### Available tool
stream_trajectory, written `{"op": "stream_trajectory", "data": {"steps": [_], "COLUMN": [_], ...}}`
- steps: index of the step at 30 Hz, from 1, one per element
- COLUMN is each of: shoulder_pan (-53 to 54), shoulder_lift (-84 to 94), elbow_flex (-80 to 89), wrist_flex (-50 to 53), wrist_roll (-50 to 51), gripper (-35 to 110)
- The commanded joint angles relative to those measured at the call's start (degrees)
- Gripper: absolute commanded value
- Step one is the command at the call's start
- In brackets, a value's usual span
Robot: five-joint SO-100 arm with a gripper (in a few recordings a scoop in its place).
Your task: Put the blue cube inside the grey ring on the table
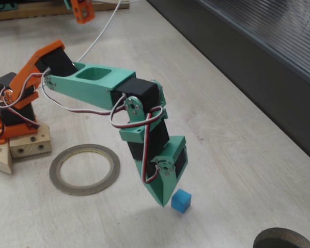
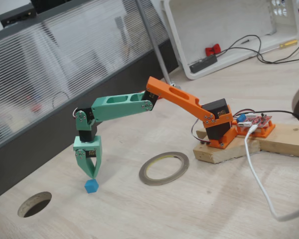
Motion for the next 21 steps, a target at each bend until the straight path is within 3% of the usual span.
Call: {"op": "stream_trajectory", "data": {"steps": [1,21], "shoulder_pan": [0.18,0.18], "shoulder_lift": [1.32,1.14], "elbow_flex": [-0.97,-0.97], "wrist_flex": [-0.26,-0.26], "wrist_roll": [0.53,0.18], "gripper": [0,0]}}
